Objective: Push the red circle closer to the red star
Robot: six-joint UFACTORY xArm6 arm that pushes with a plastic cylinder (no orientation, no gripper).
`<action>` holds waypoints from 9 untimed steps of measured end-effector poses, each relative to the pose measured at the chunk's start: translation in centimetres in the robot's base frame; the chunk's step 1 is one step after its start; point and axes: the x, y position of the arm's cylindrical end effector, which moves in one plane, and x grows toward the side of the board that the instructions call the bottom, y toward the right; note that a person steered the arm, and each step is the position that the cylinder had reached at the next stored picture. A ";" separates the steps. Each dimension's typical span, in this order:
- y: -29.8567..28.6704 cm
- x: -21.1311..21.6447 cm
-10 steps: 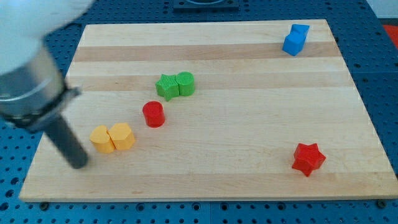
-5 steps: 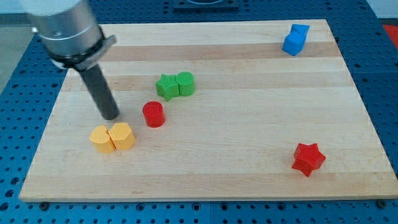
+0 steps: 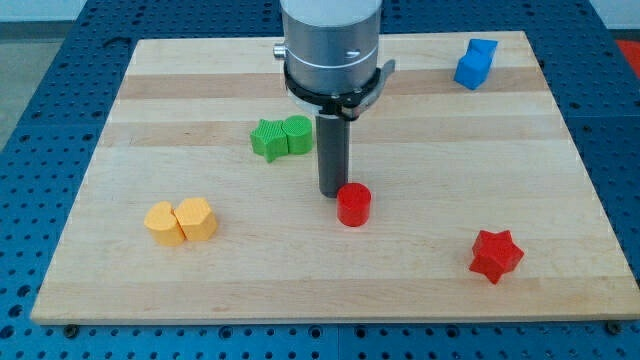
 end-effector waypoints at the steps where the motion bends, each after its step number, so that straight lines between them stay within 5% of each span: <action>1: -2.0 -0.4; 3: -4.1 1.2; 6: 6.7 3.5; 9: 9.7 2.7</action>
